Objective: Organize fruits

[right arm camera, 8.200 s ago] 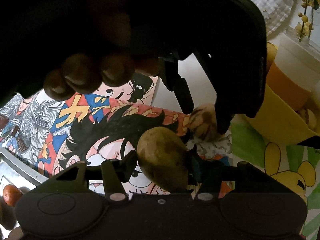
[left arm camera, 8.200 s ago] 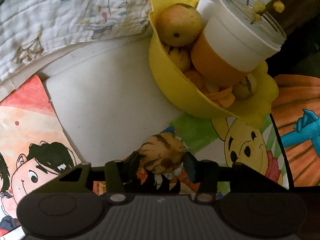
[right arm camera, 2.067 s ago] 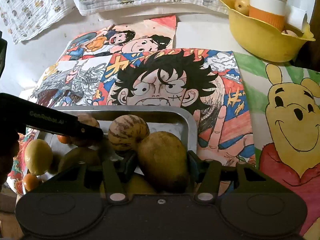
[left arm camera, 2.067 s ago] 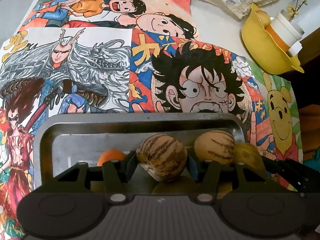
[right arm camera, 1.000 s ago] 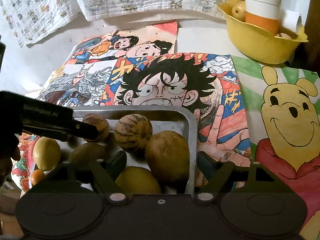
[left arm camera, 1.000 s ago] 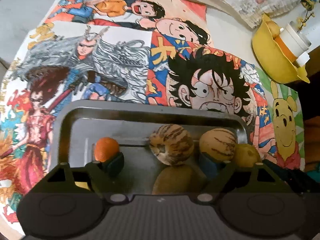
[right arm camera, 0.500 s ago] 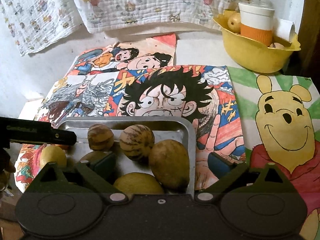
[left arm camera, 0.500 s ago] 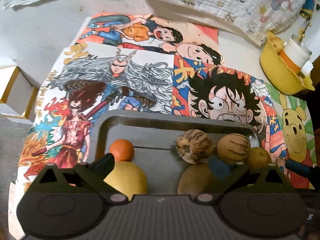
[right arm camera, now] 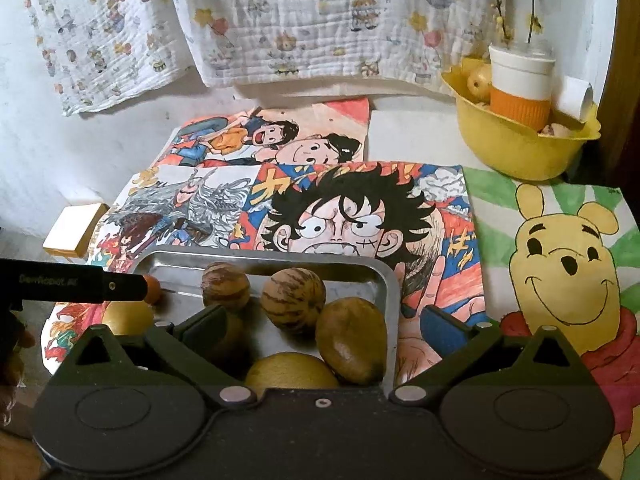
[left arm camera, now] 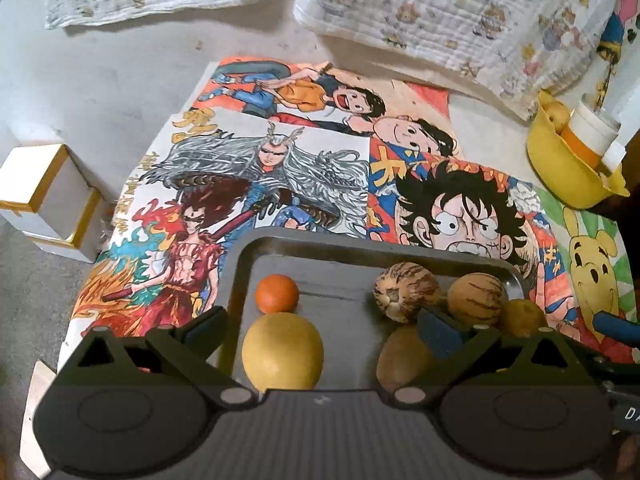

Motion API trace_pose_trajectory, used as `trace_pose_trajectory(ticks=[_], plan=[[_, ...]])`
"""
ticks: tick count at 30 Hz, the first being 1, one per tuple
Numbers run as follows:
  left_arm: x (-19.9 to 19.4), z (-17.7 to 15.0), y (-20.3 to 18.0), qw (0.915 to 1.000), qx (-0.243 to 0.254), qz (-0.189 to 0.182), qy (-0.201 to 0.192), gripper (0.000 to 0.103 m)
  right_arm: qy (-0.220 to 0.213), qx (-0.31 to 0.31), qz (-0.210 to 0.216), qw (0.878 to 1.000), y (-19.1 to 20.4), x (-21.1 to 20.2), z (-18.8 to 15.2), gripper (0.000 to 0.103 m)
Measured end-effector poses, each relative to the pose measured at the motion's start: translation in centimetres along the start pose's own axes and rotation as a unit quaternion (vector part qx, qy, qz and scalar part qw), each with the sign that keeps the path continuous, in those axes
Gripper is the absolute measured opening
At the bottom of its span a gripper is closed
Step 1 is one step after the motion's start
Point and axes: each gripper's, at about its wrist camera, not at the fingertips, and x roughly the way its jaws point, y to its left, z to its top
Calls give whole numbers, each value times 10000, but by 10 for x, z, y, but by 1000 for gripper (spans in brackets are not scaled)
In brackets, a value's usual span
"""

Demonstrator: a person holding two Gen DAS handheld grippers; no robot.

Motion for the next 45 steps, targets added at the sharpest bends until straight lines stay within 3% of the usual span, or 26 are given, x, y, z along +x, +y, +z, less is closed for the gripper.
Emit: trace_pose_trajectory(ticks=[13,26,45], plan=[[-29,-32,0,9993,33,129,-347,102,-348,-286,62,9990,9,-31,-15,102],[-53,-64,11,9989,-7,192,-437,102,-256,-242,217,9991,20,-47,-46,102],[-73,-103,38,9979,278,54,-579,102,-740,-419,67,9964,56,-76,-86,102]])
